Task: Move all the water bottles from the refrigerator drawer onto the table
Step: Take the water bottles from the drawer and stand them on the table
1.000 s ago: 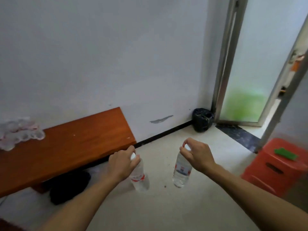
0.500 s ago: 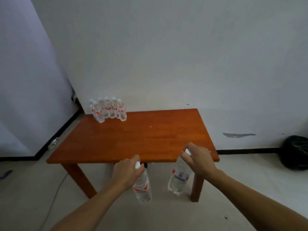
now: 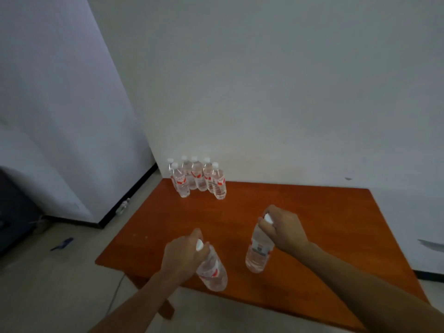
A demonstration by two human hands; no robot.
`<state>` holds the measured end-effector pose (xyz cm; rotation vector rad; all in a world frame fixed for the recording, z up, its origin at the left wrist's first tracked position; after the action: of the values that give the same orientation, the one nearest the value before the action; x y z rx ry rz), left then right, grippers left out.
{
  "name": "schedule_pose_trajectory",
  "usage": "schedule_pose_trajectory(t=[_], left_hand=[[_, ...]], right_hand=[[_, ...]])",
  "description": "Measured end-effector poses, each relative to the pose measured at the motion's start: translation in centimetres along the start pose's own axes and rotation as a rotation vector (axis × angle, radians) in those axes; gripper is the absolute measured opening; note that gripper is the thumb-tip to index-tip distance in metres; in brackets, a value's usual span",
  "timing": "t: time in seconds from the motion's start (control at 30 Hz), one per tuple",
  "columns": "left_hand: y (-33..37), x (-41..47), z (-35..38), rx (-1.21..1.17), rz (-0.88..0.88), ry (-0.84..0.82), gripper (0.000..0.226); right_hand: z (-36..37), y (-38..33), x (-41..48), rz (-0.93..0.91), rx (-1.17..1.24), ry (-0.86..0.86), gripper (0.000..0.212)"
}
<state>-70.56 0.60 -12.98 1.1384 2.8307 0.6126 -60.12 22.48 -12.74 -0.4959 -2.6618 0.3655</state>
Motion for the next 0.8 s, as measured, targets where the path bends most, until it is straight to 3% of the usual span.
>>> schedule_pose_trajectory(t=[0.3,0.8], left_hand=[[-8.8,14.1,0.7,-0.032,-0.088,-0.018,0.018],[-21.7,40.7,5.7,-0.098,0.165,-0.170,0.028]], right_hand=[[7.1,1.9,13.7,0.067,-0.034,-0.021,0.019],[19.6,5.9,35.8,0.390,-0.249,-0.094,0.026]])
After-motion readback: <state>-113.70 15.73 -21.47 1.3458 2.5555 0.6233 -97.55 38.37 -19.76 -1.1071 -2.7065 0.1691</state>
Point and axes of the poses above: each hand's wrist, its own x-axis towards the middle knuckle, its own z-axis out of the palm, y = z × x, the point moved 9 cm from there along x, towards the middle knuckle, and after that the axes turned 11 degrees about -x, right-handed, at the moved point
